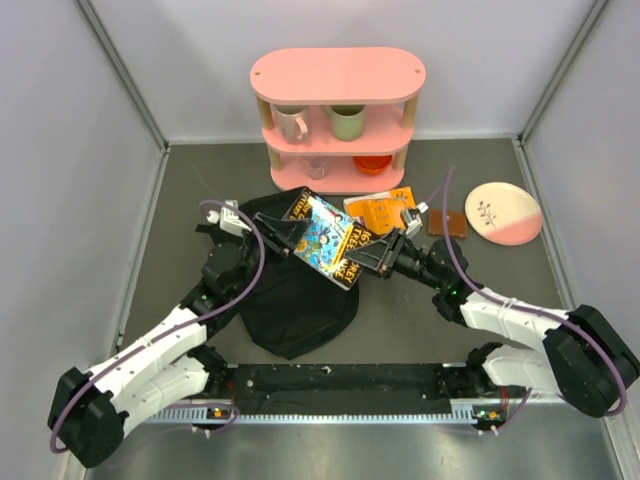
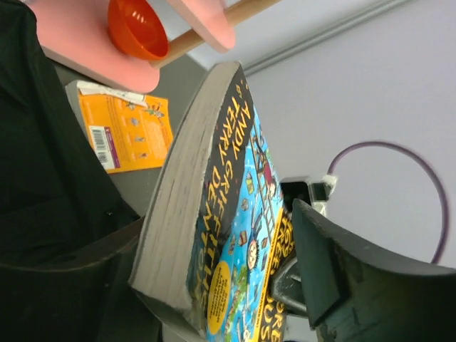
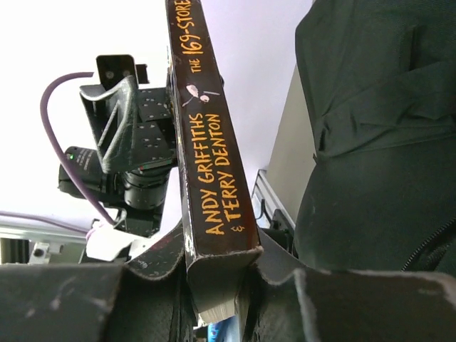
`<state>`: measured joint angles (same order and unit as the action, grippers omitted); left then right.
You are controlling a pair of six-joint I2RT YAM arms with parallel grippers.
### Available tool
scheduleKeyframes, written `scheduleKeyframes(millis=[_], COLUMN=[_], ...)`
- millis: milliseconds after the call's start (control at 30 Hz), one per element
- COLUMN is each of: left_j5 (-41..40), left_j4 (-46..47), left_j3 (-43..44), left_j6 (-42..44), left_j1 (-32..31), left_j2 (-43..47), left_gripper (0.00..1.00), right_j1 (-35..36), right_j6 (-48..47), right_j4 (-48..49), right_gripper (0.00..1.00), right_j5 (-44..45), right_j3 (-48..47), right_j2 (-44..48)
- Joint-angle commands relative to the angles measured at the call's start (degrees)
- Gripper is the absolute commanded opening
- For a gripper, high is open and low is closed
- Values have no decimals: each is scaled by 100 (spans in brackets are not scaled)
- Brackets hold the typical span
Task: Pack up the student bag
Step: Pick up the book from the center of the board.
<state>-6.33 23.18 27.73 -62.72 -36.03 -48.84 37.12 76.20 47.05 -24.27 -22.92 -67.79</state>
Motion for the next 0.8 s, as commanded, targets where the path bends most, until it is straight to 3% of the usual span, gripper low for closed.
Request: scheduleKeyframes(millis=[0,200,433,600,700,767], left_j5=[421,1256,2345,4075,4507,4675], left_j4=[-365,-841,-1307,-1465,-1465,-1465], left_j3=[409,532,804,1235,1367,1437], left_j6=[776,1560,2140,2483,2642,2729], left_j1=[-62,-9,342,755,834,852], left_j2=[173,182,208,-275,-416,-460], left_gripper=[75,98,99,99,99,94], right_j1=[58,58,23,23,-56,-144], right_j6=[-457,-984,-1485,-1626,-1714,-1723], right_j4=[-228,-1039,-1505,-1426,-1531,-1584], right_gripper=[0,0,0,0,0,0], right_j5=[116,-191,-789,-1096,-1220,-1229], right_j3=[-134,-380,-591,-652,-696,-662], right_j2=[459,855,890,890,890,908])
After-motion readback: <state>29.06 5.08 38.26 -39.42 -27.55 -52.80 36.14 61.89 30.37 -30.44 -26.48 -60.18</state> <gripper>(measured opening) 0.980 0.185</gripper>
